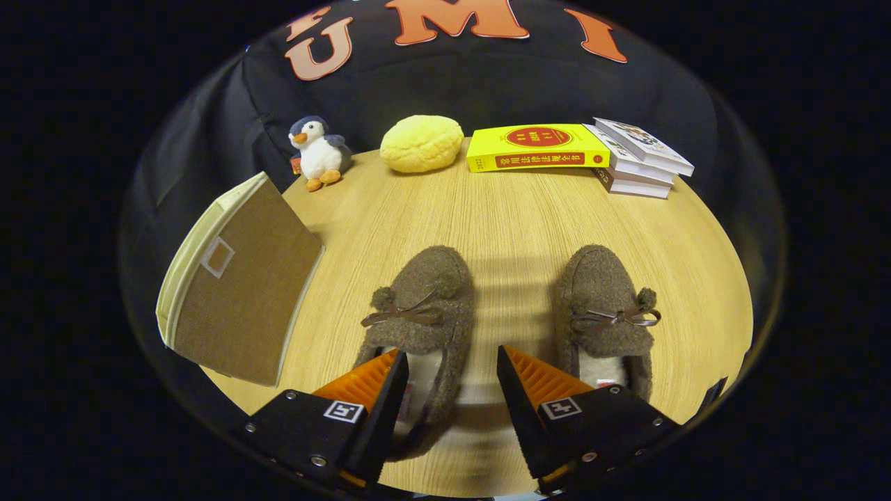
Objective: Open the storage box then place both shoes into the box .Put the left shoe in first, then the right shoe, with the right side of both shoes facing outward in a uniform manner.
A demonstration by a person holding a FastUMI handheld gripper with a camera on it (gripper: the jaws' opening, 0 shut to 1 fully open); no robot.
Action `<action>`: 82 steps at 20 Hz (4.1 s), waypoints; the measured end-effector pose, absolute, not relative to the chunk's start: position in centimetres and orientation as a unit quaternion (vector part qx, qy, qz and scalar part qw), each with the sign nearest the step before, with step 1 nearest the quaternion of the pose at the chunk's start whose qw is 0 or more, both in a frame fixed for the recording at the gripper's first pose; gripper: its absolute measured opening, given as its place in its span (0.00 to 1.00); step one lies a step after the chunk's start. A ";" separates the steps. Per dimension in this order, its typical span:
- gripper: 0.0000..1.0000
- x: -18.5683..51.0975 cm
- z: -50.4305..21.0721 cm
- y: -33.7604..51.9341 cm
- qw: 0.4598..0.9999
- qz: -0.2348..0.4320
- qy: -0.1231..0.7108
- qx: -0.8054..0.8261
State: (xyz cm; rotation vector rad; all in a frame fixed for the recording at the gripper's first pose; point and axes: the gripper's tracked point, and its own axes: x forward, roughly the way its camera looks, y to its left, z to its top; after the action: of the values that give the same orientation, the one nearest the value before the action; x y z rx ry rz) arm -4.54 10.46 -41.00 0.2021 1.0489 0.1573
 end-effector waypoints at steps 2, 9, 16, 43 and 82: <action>0.74 -3.8 -42.2 10.4 0.858 0.066 0.501 0.089; 0.27 -2.7 -43.7 11.3 0.847 0.053 0.515 0.123; 0.04 -1.8 -39.8 12.0 0.848 0.024 0.504 0.163; 0.04 1.7 -26.7 40.2 0.822 0.133 0.535 0.146; 0.99 -5.2 -28.3 9.9 0.851 0.109 0.489 0.156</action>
State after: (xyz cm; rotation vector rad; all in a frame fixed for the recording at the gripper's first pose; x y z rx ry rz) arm -5.23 9.94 -28.32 0.3295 1.0292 0.2301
